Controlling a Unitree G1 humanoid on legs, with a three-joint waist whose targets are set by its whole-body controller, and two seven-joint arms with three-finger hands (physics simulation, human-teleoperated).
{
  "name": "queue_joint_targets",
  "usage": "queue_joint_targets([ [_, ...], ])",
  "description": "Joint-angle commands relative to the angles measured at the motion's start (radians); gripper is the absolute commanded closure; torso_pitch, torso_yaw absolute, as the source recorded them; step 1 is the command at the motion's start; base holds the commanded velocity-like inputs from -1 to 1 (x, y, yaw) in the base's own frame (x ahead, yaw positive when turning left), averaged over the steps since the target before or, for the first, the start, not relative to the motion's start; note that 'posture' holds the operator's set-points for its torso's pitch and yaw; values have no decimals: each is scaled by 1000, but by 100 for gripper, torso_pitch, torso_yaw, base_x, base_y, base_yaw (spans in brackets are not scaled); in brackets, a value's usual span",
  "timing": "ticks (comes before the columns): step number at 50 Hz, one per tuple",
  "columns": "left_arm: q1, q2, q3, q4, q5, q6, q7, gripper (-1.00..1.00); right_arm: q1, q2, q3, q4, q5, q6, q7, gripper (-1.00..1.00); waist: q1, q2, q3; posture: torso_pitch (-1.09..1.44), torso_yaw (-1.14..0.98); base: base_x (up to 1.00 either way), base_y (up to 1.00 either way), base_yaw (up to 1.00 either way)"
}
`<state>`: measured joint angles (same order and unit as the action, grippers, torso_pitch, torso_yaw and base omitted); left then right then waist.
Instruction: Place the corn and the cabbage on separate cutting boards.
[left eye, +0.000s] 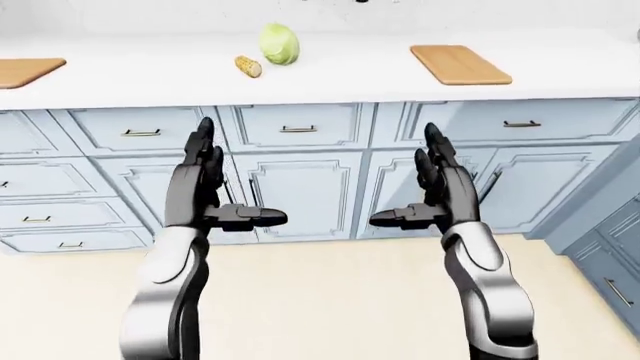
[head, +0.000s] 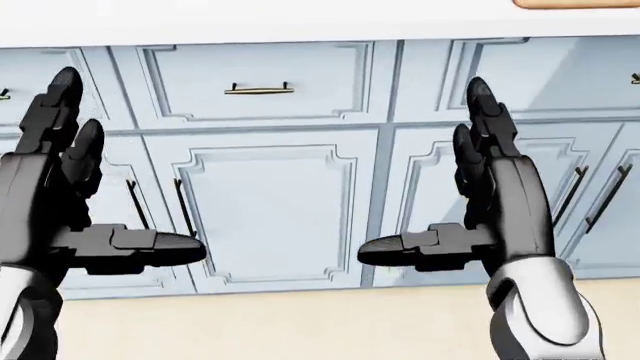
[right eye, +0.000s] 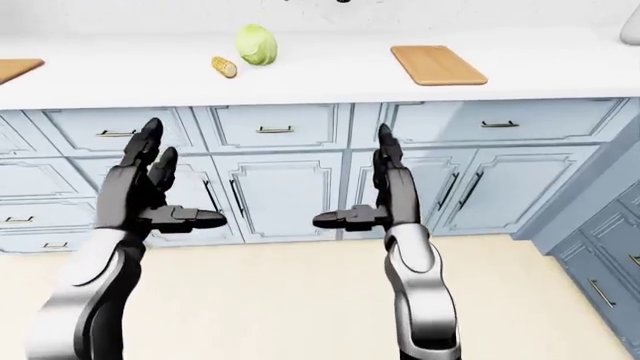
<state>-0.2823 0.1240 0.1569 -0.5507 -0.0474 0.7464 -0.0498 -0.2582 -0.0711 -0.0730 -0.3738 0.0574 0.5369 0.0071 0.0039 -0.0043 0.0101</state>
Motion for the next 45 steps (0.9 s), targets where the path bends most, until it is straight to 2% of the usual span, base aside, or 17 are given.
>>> queue_joint_targets([
  [1,-22,9,8,-32,-14,-15,8,-100,-21,-3,-1,-51,-3,0,1,-100,0,2,-18,0,0,0,0,0],
  [2,-21,12,9,-35,-17,-13,10,-100,-21,1,-5,-51,4,-2,1,-100,-3,10,-31,0,0,0,30,0],
  [7,-20,19,14,-48,-28,-6,20,-100,-8,8,-10,-47,50,-5,-9,-100,19,-71,-4,0,0,0,60,20],
  [10,-15,20,14,-43,-28,-15,19,-100,-3,8,-7,-54,52,-2,-11,-100,-8,48,27,0,0,0,0,100],
  [12,-13,21,13,-51,-28,-7,19,-100,-9,7,-9,-50,53,-2,-14,-100,7,114,-8,0,0,0,0,100],
  [13,-15,22,15,-44,-28,-12,18,-100,-11,5,-10,-52,54,1,-15,-100,21,81,1,0,0,0,0,100],
  [17,-33,28,13,-44,-27,3,18,-100,-11,1,-8,-87,56,19,-21,-100,13,37,5,0,0,0,21,75],
  [18,-42,30,13,-48,-28,15,18,-100,-20,3,-20,-92,61,18,-31,-100,9,-14,34,0,0,0,0,0],
  [21,-69,38,15,-46,-34,38,14,-100,-30,-14,-34,-100,56,29,-32,-100,-1,-35,52,0,0,0,0,0],
  [24,-80,43,15,-31,-36,33,10,-100,-36,-19,-41,-130,65,56,-41,-100,-1,-83,35,0,0,0,0,0],
  [25,-82,44,16,-36,-37,40,10,-100,-35,-20,-40,-134,65,59,-41,-100,4,-103,6,0,0,6,0,0],
  [26,-83,45,16,-42,-38,48,10,-100,-36,-21,-41,-137,67,60,-41,-100,0,-69,13,0,0,7,0,0],
  [30,-91,54,18,-33,-38,49,3,-100,-50,-28,-44,-174,71,96,-48,-100,0,-41,-2,0,0,9,0,0],
  [35,-118,66,24,-44,-41,80,-2,-100,-53,-32,-52,-195,75,107,-50,-100,-2,13,27,0,0,24,0,0],
  [40,-120,62,18,-53,-40,89,0,-100,-53,-35,-55,-202,77,109,-51,-100,-8,111,26,0,0,36,0,0],
  [41,-117,61,16,-47,-38,82,-1,-100,-52,-36,-55,-207,77,113,-52,-100,-4,75,46,0,0,36,0,0],
  [45,-116,62,19,-42,-38,77,-4,-100,-50,-36,-57,-204,77,105,-51,-100,-2,67,18,0,0,38,0,0],
])
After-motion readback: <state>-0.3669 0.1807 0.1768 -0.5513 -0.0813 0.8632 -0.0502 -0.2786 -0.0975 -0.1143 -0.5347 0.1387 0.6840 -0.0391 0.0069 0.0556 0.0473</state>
